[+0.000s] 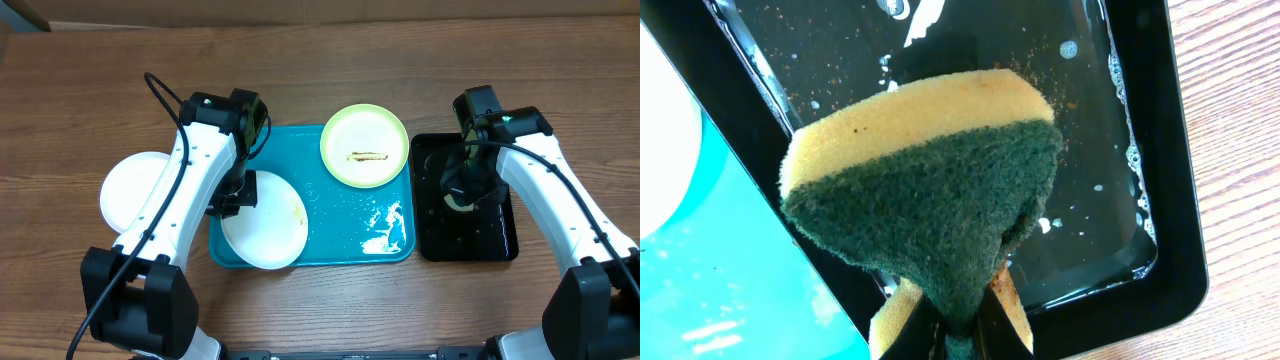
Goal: Clean dirty plates on tray and stack at the side
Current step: 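Tilt and lift the white plate off the tray with the left gripper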
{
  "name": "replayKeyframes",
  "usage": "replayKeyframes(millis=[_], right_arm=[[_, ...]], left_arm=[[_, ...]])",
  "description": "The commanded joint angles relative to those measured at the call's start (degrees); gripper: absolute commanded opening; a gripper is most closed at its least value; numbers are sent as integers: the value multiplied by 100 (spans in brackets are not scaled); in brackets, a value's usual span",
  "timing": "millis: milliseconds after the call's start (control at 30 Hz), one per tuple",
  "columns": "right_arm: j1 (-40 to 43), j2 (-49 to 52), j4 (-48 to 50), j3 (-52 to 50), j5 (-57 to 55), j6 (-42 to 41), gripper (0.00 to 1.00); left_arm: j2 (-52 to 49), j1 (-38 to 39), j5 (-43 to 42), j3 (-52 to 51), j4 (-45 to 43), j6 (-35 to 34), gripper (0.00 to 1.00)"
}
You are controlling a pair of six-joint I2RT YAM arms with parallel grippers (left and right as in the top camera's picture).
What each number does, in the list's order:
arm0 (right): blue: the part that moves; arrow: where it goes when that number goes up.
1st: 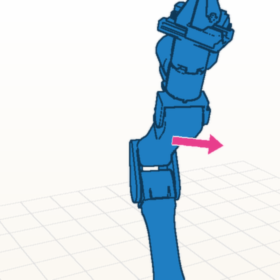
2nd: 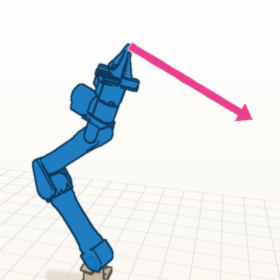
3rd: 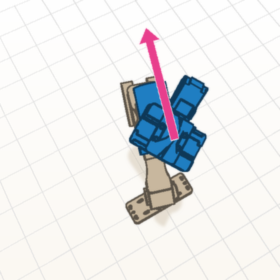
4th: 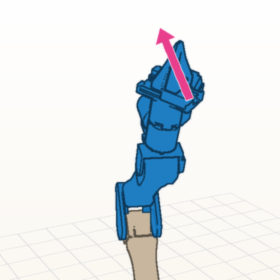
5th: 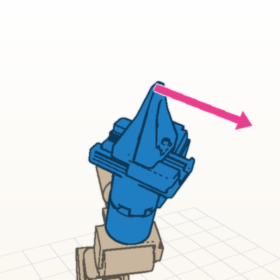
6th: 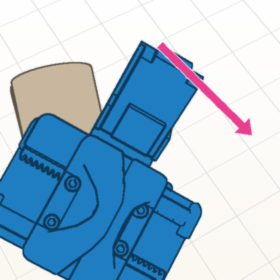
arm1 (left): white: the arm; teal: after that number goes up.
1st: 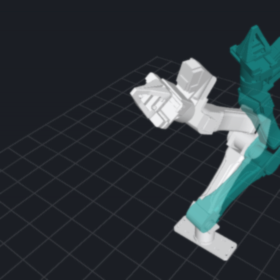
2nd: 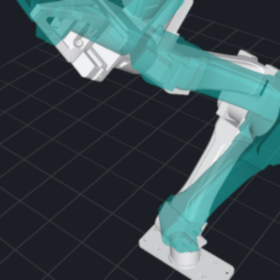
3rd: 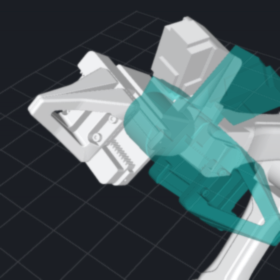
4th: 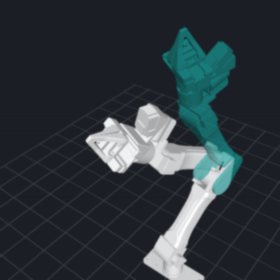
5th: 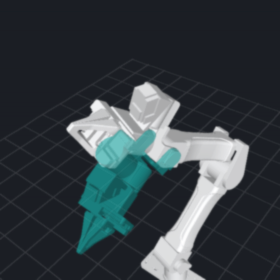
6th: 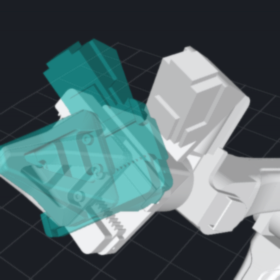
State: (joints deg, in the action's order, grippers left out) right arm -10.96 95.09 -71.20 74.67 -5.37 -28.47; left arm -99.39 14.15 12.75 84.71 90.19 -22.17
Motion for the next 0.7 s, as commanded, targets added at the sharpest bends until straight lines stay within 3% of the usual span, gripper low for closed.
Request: replayKeyframes(millis=[0,233,500,667], right_arm=[[-4,-118,13,28,-59,28,4],[-4,-118,13,28,-59,28,4],[-4,-118,13,28,-59,28,4],[-4,-118,11,28,-59,28,4]], left_arm=[[-59,-26,205,127,37,-103,4],[-59,-26,544,127,-354,-404,4],[-59,-20,564,127,317,-407,4],[-59,-20,586,127,-236,-422,4]])
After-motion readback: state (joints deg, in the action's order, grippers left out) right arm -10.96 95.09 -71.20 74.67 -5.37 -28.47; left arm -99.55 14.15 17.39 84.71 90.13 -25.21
